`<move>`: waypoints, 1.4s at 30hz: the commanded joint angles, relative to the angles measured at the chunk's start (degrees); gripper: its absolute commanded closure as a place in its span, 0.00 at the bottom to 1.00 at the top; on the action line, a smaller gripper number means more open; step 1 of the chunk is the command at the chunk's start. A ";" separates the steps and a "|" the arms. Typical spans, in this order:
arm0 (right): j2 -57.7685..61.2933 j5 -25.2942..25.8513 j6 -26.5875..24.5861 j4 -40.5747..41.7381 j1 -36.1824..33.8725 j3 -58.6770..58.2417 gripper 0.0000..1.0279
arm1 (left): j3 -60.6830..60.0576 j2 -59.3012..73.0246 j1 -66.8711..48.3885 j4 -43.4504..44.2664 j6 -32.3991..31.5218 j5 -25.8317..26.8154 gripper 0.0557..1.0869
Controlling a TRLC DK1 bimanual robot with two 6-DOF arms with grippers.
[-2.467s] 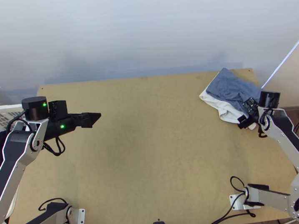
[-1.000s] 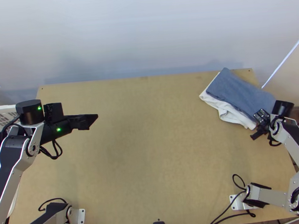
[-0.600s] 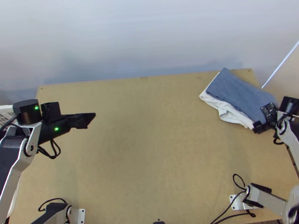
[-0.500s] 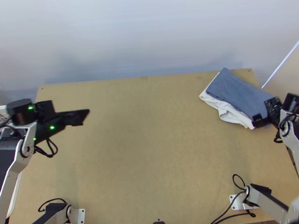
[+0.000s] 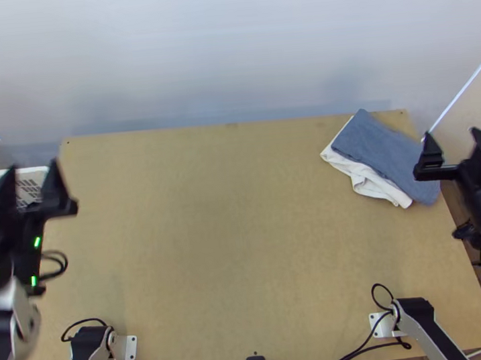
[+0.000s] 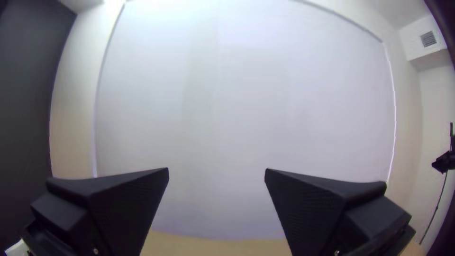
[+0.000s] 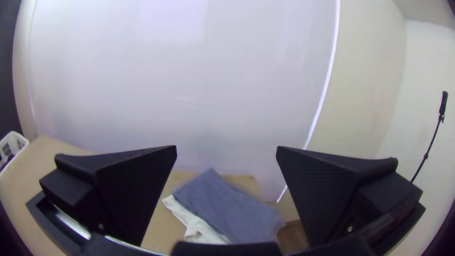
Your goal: Fold the t-shirt
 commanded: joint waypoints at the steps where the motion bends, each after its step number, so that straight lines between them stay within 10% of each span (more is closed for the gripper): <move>1: -7.62 0.53 6.08 0.47 1.89 3.64 0.04 | -17.16 -23.32 0.08 16.01 4.78 -3.33 0.04; 13: -44.62 0.00 4.59 25.26 8.92 -27.65 0.04 | -27.44 -34.57 1.22 11.62 6.28 -3.95 0.04; 20: -44.62 -0.26 10.39 18.58 9.01 -36.53 0.04 | -39.22 -34.66 0.95 20.58 5.22 -3.86 0.04; 26: -44.62 -0.35 11.44 29.56 9.01 -53.49 0.04 | -46.78 -34.57 0.25 22.25 0.12 -3.16 0.04; 42: -44.18 -0.53 11.26 29.65 12.00 -66.59 0.04 | -51.97 -34.57 1.04 8.19 -6.91 -3.16 0.04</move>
